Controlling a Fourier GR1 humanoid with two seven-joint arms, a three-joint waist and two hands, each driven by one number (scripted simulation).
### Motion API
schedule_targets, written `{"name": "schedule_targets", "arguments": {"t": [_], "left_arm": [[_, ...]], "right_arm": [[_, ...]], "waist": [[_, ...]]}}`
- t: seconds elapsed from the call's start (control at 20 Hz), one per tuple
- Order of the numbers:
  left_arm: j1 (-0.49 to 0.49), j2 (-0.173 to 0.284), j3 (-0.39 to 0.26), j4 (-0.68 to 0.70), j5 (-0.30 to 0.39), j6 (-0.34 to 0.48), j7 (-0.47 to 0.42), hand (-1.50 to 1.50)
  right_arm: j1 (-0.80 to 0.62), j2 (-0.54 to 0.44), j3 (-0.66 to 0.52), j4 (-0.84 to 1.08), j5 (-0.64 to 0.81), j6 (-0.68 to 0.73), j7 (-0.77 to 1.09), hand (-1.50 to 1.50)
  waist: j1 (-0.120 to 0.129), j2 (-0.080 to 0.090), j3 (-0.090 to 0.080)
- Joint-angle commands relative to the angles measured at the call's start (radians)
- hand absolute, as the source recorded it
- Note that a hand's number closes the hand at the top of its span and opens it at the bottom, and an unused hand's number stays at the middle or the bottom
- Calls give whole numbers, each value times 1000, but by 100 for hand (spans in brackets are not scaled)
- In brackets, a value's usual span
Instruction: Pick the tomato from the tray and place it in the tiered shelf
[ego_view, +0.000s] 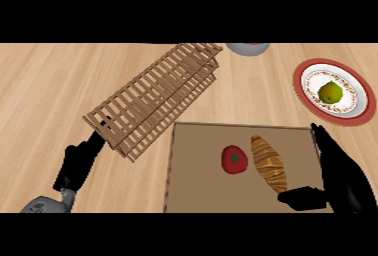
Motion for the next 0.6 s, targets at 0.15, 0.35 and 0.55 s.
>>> {"name": "schedule_targets", "arguments": {"t": [0.15,0.35,0.55], "left_arm": [[-17,-24,-14,17,-14,-16,-6,0],[1,-8,-11,7,-25,-12,-6,0],[-9,-31,2,15,-8,-14,-7,0]], "right_arm": [[-249,174,100,83,79,223,373,-150],[-297,341,101,224,87,238,375,-150],[-353,446,57,356,116,279,376,-150]], "waist": [[9,0,5],[8,-2,6],[-8,-3,7]]}}
